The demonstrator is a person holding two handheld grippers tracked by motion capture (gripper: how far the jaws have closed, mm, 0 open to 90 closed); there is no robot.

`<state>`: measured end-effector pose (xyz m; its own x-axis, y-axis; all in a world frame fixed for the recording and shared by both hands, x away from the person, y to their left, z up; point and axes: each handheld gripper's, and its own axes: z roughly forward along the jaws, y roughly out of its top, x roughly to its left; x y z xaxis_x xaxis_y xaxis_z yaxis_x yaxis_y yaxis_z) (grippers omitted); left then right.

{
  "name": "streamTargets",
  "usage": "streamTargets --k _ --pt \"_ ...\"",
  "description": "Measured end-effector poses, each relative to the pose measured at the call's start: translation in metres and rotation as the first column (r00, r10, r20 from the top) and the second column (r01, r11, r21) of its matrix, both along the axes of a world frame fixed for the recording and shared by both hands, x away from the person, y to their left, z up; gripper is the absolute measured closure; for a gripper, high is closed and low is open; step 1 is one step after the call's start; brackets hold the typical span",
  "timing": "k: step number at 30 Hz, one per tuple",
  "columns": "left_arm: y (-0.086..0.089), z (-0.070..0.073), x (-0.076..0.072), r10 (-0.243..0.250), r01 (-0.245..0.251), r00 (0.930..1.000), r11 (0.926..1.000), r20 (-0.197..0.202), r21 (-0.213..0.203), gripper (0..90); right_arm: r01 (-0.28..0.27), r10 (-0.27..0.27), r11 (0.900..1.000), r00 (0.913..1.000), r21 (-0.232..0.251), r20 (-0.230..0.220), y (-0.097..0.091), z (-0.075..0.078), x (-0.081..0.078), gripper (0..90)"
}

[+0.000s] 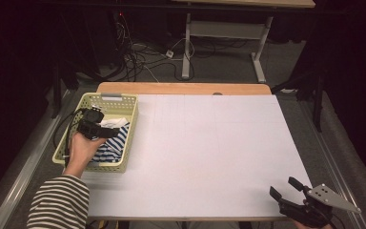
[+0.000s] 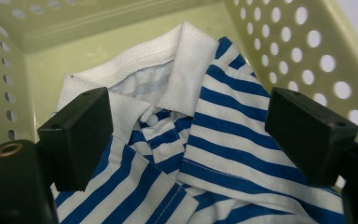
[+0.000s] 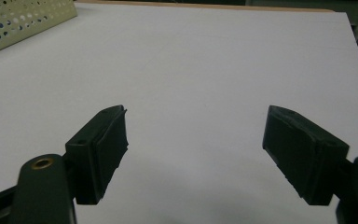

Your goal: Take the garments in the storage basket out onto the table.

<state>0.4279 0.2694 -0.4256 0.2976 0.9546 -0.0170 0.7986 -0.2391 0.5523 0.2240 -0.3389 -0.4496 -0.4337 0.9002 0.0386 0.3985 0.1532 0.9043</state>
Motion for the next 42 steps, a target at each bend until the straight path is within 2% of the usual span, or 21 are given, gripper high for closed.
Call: streamTargets --k 4,7,9,17,23,25,28,31,35,37,42 --pt "-0.001 -0.006 0.009 0.011 -0.01 0.9988 0.9998 -0.048 0.017 12.0 0.002 -0.002 1.0 1.0 0.005 -0.002 -0.001 0.0 0.0 22.3" --pt "0.001 -0.011 0.015 0.028 -0.027 0.9957 0.9995 -0.088 0.013 11.5 -0.003 0.003 1.0 1.0 -0.001 0.0 0.0 0.0 0.0 22.3" --pt "0.002 -0.016 0.02 0.046 -0.043 0.9918 0.9988 -0.119 0.024 4.7 -0.002 0.002 1.0 1.0 0.0 0.0 0.0 0.0 0.0 22.3" --pt "0.007 -0.027 0.028 0.087 -0.081 0.9802 0.9958 -0.178 0.043 4.6 -0.001 0.001 1.0 1.0 0.004 -0.003 -0.001 0.0 0.0 22.3" --pt "0.013 -0.037 0.033 0.125 -0.11 0.9644 0.9909 -0.233 0.077 0.8 -0.002 0.002 1.0 1.0 0.003 -0.003 0.0 0.0 0.0 22.3" --pt "0.014 -0.04 0.035 0.135 -0.118 0.9561 0.9898 -0.26 0.08 0.0 -0.004 0.004 1.0 1.0 0.001 -0.001 0.0 0.0 0.0 22.3" --pt "0.014 -0.044 0.036 0.135 -0.115 0.9507 0.9895 -0.279 0.087 0.0 -0.004 0.004 1.0 1.0 0.001 -0.004 0.0 0.0 0.0 22.3" --pt "0.016 -0.045 0.037 0.137 -0.122 0.947 0.9901 -0.29 0.069 0.0 -0.004 0.004 1.0 1.0 0.003 -0.004 -0.001 0.0 0.0 22.3" --pt "0.017 -0.047 0.036 0.132 -0.123 0.947 0.9912 -0.293 0.048 0.0 -0.007 0.007 1.0 1.0 -0.001 -0.003 0.0 0.0 0.0 22.4" --pt "0.018 -0.048 0.036 0.126 -0.123 0.9408 0.992 -0.315 0.029 0.0 -0.008 0.008 1.0 1.0 -0.001 -0.002 0.0 0.0 0.0 22.4" --pt "0.018 -0.047 0.036 0.111 -0.108 0.9399 0.9938 -0.323 0.026 1.9 -0.005 0.005 1.0 1.0 -0.001 -0.005 0.0 0.0 0.0 22.5"
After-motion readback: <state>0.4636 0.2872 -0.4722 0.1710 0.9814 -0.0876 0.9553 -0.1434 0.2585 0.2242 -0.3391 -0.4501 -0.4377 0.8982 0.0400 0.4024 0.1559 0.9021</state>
